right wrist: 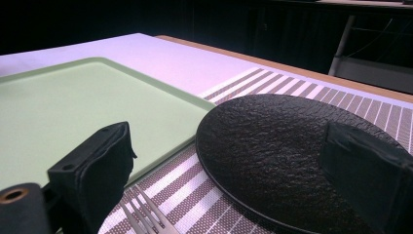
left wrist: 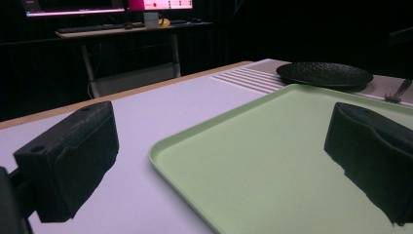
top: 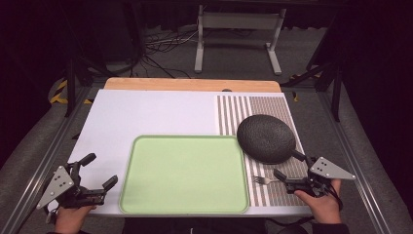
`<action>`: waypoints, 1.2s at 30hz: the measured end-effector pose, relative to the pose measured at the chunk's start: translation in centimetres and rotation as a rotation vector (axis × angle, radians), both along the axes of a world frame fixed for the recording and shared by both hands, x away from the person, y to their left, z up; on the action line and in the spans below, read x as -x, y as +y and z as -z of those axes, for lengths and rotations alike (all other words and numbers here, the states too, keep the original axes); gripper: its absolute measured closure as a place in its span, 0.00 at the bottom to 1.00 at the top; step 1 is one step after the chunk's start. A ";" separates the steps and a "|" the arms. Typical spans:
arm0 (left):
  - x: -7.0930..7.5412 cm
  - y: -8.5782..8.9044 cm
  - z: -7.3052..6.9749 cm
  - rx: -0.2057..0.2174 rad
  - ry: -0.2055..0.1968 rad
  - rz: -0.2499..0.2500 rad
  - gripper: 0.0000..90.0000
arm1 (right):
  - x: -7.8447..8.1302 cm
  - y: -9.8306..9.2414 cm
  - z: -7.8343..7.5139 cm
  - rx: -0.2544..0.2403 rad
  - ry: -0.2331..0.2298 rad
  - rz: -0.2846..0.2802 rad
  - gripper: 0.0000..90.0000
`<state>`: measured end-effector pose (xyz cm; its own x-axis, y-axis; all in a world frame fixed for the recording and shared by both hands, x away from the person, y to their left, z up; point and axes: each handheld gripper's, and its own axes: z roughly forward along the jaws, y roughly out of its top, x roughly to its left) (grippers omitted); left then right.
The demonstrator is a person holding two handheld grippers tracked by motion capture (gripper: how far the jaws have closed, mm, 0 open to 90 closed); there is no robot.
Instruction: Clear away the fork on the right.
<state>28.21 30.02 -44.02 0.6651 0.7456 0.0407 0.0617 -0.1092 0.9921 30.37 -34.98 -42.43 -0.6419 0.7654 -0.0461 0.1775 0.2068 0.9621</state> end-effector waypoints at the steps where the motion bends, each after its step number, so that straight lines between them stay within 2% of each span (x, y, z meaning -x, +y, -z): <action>1: 0.0 0.0 0.0 0.003 0.002 -0.002 0.00 | 0.0 0.0 0.0 0.004 -0.005 -0.001 0.07; 12: -0.1 0.0 0.0 -0.005 0.006 -0.005 0.00 | -0.1 0.0 0.0 0.019 -0.001 -0.003 0.07; 14: 0.0 0.1 0.0 0.010 0.006 -0.010 0.00 | -0.3 0.0 -0.2 0.032 0.005 -0.008 0.07; 18: 0.0 0.1 0.1 0.010 0.006 -0.015 0.00 | -0.7 0.2 -0.8 0.048 0.011 -0.021 0.07; 25: 0.0 0.1 0.0 0.006 0.005 -0.018 0.00 | -1.5 0.8 -1.7 0.021 0.022 -0.045 0.07; 28: 0.0 0.1 0.0 0.009 0.004 -0.018 0.00 | -1.9 1.3 -2.2 0.031 0.026 -0.063 0.07; 31: 0.0 0.1 0.0 0.005 0.002 -0.014 0.00 | -2.3 1.7 -2.4 0.057 0.054 -0.083 0.07; 33: -0.1 0.1 0.0 0.005 0.004 -0.009 0.00 | -2.6 1.8 -2.4 0.071 0.102 -0.103 0.07; 36: 0.0 0.0 0.0 -0.002 0.000 -0.003 0.00 | -2.9 1.9 -2.5 0.120 0.136 -0.114 0.07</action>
